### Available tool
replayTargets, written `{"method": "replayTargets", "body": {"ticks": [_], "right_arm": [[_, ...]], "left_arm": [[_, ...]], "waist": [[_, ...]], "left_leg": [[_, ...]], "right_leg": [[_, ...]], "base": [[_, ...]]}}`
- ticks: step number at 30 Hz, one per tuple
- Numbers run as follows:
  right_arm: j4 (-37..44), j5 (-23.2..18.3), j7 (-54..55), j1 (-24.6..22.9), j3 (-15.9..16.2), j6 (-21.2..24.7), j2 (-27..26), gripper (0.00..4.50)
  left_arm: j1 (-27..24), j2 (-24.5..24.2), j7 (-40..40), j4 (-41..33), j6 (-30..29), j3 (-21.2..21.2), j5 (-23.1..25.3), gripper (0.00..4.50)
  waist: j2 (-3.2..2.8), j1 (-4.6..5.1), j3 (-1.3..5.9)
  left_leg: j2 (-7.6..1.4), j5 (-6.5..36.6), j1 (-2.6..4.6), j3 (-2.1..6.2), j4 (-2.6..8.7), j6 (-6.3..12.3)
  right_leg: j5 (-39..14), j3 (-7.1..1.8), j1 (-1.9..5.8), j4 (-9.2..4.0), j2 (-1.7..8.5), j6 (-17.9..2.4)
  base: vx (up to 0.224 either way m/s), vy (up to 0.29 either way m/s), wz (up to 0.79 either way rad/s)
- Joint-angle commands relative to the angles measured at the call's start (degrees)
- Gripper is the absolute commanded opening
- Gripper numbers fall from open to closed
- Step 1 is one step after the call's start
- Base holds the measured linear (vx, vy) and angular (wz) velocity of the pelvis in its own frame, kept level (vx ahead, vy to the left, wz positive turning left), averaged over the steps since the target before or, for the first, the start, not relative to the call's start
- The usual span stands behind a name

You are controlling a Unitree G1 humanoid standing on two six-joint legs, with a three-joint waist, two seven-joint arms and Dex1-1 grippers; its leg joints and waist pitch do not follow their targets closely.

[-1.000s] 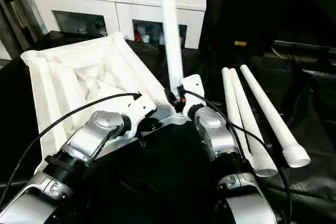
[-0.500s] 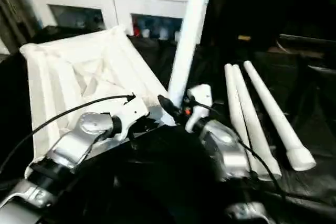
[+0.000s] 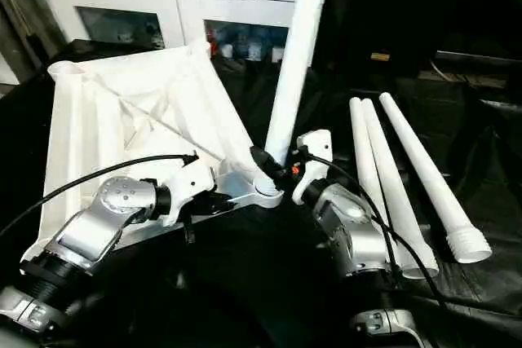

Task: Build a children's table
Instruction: Insert table leg to table base

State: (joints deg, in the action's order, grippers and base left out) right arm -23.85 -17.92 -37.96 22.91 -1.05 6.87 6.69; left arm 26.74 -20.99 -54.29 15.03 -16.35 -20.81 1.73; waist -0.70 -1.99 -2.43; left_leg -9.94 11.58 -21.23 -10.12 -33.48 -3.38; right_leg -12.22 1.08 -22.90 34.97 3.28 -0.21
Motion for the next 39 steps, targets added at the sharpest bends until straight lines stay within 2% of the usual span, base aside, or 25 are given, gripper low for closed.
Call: {"method": "replayTargets", "body": {"ticks": [1, 3, 4, 7, 8, 9, 10, 11, 12, 13, 14, 16, 20, 23, 26, 28, 31, 35, 39], "right_arm": [[0.9, -0.3, 0.1, 0.8, 0.4, 0.6, 0.0, 1.91], [0.8, -0.2, 0.0, 1.0, 0.2, 0.6, 0.1, 1.91], [0.9, -0.2, 0.0, 1.1, 0.1, 0.6, 0.0, 1.91], [0.9, -0.2, 0.0, 1.2, 0.1, 0.6, -0.1, 1.91], [1.0, -0.2, 0.0, 1.3, 0.1, 0.6, -0.1, 1.91], [1.6, -0.2, 0.1, 1.2, 0.2, 0.8, -0.1, 1.91], [1.6, -0.2, 0.1, 1.2, 0.2, 0.8, -0.1, 1.91], [1.9, -0.1, 0.0, 1.3, 0.5, 0.9, -0.2, 1.91], [1.9, -0.1, 0.0, 1.3, 0.5, 0.9, -0.2, 1.91], [1.9, -0.1, 0.0, 1.3, 0.5, 0.9, -0.2, 1.91], [2.0, 0.1, 0.0, 1.5, 0.8, 0.9, -0.2, 1.91], [2.1, 0.4, 0.0, 1.7, 1.2, 0.8, -0.2, 1.91], [1.9, 1.2, 0.0, 2.0, 1.7, 0.4, -0.1, 1.91], [1.8, 1.6, 0.0, 2.1, 1.9, 0.3, 0.2, 1.91], [1.7, 1.8, 0.1, 2.2, 1.9, 0.2, 0.3, 1.91], [1.6, 2.0, 0.3, 2.2, 1.8, 0.0, 0.4, 1.91], [1.5, 2.1, 0.5, 2.2, 1.8, -0.2, 0.6, 1.91], [1.4, 2.1, 0.7, 2.0, 1.7, -0.4, 0.9, 1.91], [1.2, 2.1, 1.2, 2.1, 1.1, -0.5, 1.4, 1.91]], "left_arm": [[-0.1, 0.0, -3.8, -4.1, -1.6, 0.1, -3.0, 0.45], [0.1, -0.7, -4.4, -4.6, -1.0, 1.6, -4.1, 0.56], [2.2, -0.9, -3.3, -2.9, -0.5, 6.3, -6.8, 0.59], [4.5, -1.1, -3.1, -1.0, -2.0, 10.5, -10.1, 0.77], [6.1, -0.9, -1.8, 0.8, -2.1, 11.9, -10.4, 0.83], [10.0, -0.1, 2.5, 4.9, -2.0, 14.7, -10.3, 0.86], [10.0, -0.1, 2.5, 4.9, -2.0, 14.7, -10.3, 0.86], [14.4, 1.6, 9.6, 9.7, -1.2, 16.5, -8.6, 0.86], [14.4, 1.6, 9.6, 9.7, -1.2, 16.5, -8.6, 0.86], [14.4, 1.6, 9.6, 9.7, -1.2, 16.5, -8.6, 0.86], [17.9, 3.8, 16.5, 12.9, -1.1, 17.0, -6.8, 0.86], [21.6, 7.4, 22.6, 15.5, -1.1, 16.2, -4.9, 0.86], [25.9, 15.1, 25.4, 16.2, -0.5, 15.3, -5.7, 0.86], [27.5, 19.6, 23.5, 14.4, 1.2, 14.2, -7.5, 0.86], [27.4, 21.2, 21.2, 12.6, 2.0, 13.7, -9.4, 0.86], [25.4, 23.1, 16.0, 6.7, -0.2, 13.2, -14.2, 0.86], [24.8, 22.2, 17.4, 8.0, 0.5, 14.1, -12.8, 0.86], [23.4, 19.2, 18.8, 10.5, 3.2, 15.7, -10.7, 0.86], [21.3, 14.6, 21.3, 11.5, 3.7, 15.9, -7.9, 0.86]], "waist": [[-0.13, -0.15, 3.26], [-0.18, -0.14, 3.28], [-0.48, -0.15, 3.24], [-0.42, -0.09, 3.17], [-0.21, -0.03, 3.13], [-0.26, -0.05, 3.08], [-0.31, -0.02, 3.13], [-0.30, -0.03, 3.24], [-0.27, 0.02, 3.14], [-0.36, -0.21, 3.54], [-0.09, -0.11, 3.48], [0.00, -0.23, 3.64], [0.39, -0.67, 3.79], [0.50, -1.10, 3.80], [0.61, -1.16, 3.86], [0.52, -1.18, 3.82], [0.46, -1.10, 3.62], [0.25, -0.96, 3.52], [0.19, -0.81, 3.64]], "left_leg": [[-2.98, 3.7, 0.57, 0.72, 3.50, 4.25], [-2.98, 3.6, 0.52, 0.74, 3.47, 4.21], [-2.88, 3.6, 0.55, 0.72, 3.40, 4.04], [-2.61, 4.5, 0.56, 0.65, 3.32, 3.62], [-2.63, 5.1, 0.58, 0.65, 3.36, 3.47], [-2.47, 5.4, 0.63, 0.55, 3.31, 3.36], [-2.34, 5.6, 0.73, 0.49, 3.19, 3.23], [-2.63, 4.6, 0.52, 0.78, 3.24, 3.20], [-2.48, 4.7, 0.49, 0.72, 3.21, 3.29], [-2.60, 3.3, 0.76, 0.83, 2.91, 3.63], [-2.61, 2.4, 0.40, 0.83, 2.93, 4.09], [-2.48, 1.4, 0.42, 0.70, 2.55, 5.15], [-2.63, -0.3, 0.16, 0.71, 2.24, 6.85], [-2.59, -1.5, -0.09, 0.79, 2.01, 8.36], [-2.57, -1.4, -0.09, 0.78, 1.87, 8.99], [-2.79, -0.8, -0.03, 0.75, 1.90, 9.18], [-2.78, 0.2, 0.05, 0.71, 1.92, 9.38], [-2.79, 2.1, 0.20, 0.84, 2.17, 7.82], [-2.78, 2.1, 0.31, 0.86, 2.23, 7.00]], "right_leg": [[5.5, -2.08, 3.17, -2.98, 4.11, -15.9], [5.5, -2.09, 3.28, -2.97, 4.17, -16.2], [5.7, -2.07, 3.21, -2.90, 4.04, -16.4], [5.2, -2.01, 3.24, -2.90, 3.88, -16.7], [4.0, -2.01, 3.30, -2.99, 3.91, -16.4], [3.3, -2.03, 3.22, -3.08, 3.77, -16.2], [3.0, -2.02, 3.17, -3.10, 3.64, -16.1], [4.3, -1.99, 3.51, -2.82, 3.90, -16.1], [4.3, -1.95, 3.42, -2.96, 3.70, -15.9], [6.5, -1.99, 3.57, -2.63, 4.00, -16.1], [7.8, -2.01, 3.71, -2.52, 3.96, -16.2], [10.3, -1.98, 3.76, -2.44, 3.93, -16.6], [12.4, -1.99, 3.93, -2.20, 4.32, -18.1], [13.2, -1.91, 4.07, -2.01, 4.42, -18.5], [13.4, -1.91, 4.10, -2.03, 4.44, -18.7], [12.4, -1.86, 4.00, -2.03, 4.48, -19.2], [10.7, -1.80, 3.75, -2.22, 4.18, -19.1], [6.6, -1.78, 3.73, -2.63, 4.13, -17.5], [6.9, -1.75, 3.64, -2.52, 4.03, -17.0]], "base": [[0.000, 0.000, 0.00], [0.000, 0.000, 0.00], [0.000, 0.000, 0.00], [0.000, 0.000, 0.00], [0.000, 0.000, 0.00], [0.000, 0.000, 0.00], [0.000, 0.000, 0.00], [0.000, 0.000, 0.00], [0.000, 0.000, 0.00], [0.000, 0.000, 0.00], [0.000, 0.000, 0.00], [0.000, 0.000, 0.00], [0.000, 0.000, 0.00], [0.000, 0.000, 0.00], [0.000, 0.000, 0.00], [0.000, 0.000, 0.00], [0.000, 0.000, 0.00], [0.000, 0.000, 0.00], [0.000, 0.000, 0.00]]}}
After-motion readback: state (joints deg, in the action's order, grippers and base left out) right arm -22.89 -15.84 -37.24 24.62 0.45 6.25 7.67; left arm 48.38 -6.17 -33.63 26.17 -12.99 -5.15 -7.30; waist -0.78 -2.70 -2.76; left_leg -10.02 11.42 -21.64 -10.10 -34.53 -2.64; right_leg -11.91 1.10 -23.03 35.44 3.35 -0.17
